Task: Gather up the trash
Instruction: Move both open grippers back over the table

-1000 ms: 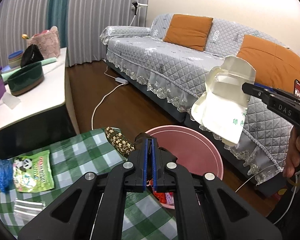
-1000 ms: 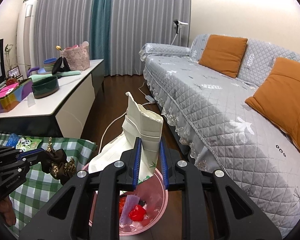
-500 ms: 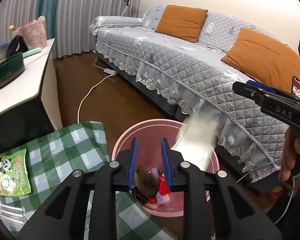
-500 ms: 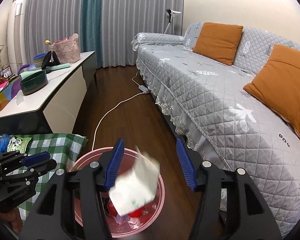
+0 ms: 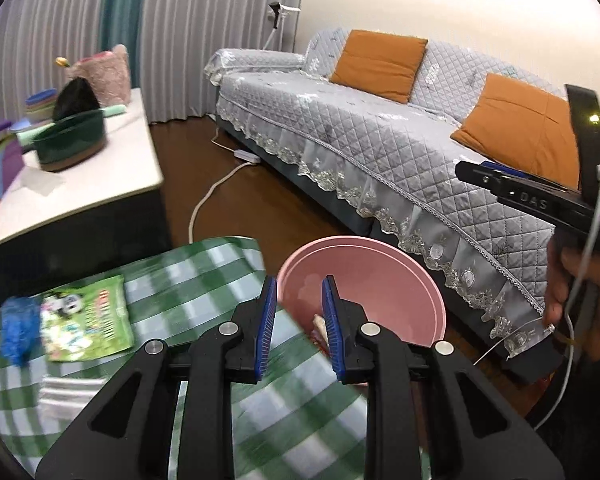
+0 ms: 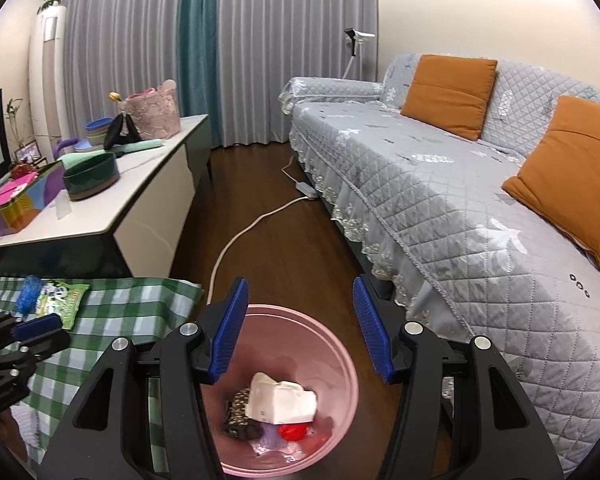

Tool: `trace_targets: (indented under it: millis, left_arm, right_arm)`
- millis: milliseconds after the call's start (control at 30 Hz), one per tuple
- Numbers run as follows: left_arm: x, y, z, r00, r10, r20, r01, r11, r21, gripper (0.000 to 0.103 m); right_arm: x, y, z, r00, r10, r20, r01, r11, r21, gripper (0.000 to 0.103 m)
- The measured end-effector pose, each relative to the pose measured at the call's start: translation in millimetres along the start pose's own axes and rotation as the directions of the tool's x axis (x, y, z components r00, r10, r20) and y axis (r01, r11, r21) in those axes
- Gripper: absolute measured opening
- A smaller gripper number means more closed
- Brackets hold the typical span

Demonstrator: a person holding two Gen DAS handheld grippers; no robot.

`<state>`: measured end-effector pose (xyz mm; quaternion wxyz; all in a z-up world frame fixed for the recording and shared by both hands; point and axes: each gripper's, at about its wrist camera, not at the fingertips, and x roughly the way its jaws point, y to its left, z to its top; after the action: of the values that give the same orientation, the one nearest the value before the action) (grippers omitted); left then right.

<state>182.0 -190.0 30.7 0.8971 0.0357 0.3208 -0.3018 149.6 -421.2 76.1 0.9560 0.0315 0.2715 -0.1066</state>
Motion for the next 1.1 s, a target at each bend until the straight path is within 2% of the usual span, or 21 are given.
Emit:
trace_targets:
  millis: [300,533,700,800,867,933,967,1000,1100]
  left_arm:
    - [-76,33,-29,0.997,0.067,0.034,-0.066,0.998,-0.025,0.024]
    - [-121,71,-52,0.986,0.156,0.055,-0.15,0.984,-0.101,0.024]
    - [-148,102,-81,0.974,0.224,0.047,-0.211,0.958,-0.194,0.024]
    - [-153,121,-103,0.968,0.252,-0.005,-0.245,0.937,-0.249,0.024]
    - [-150,126,-114,0.971,0.232,-0.047,-0.236,0.934,-0.268,0.024]
    - [-142,127,-130,0.975,0.195,-0.105,-0.217,0.935,-0.281,0.037]
    - [-136,125,-139,0.975,0.169,-0.142,-0.204,0.937,-0.282,0.049]
    - [-132,123,-143,0.974,0.154,-0.166,-0.197,0.939,-0.281,0.054]
    - [-114,116,-162,0.958,0.129,-0.256,-0.194,0.95,-0.247,0.054]
  right_arm:
    - [-19,26,-3,0.986,0.165,0.001,-0.165,0.984,0.064,0.055]
    - [-30,62,-10,0.966,0.257,0.002,-0.257,0.966,0.023,0.052]
    - [-32,90,-20,0.95,0.311,-0.023,-0.312,0.949,-0.036,0.046]
    - [-31,111,-27,0.934,0.354,-0.054,-0.357,0.932,-0.061,0.046]
    - [-31,121,-31,0.92,0.384,-0.071,-0.389,0.919,-0.069,0.046]
    - [-32,134,-35,0.913,0.4,-0.085,-0.407,0.909,-0.094,0.046]
    - [-32,141,-36,0.91,0.405,-0.091,-0.414,0.904,-0.106,0.046]
    - [-31,148,-37,0.905,0.413,-0.099,-0.423,0.899,-0.117,0.046]
    - [-28,161,-39,0.895,0.431,-0.116,-0.444,0.887,-0.128,0.046]
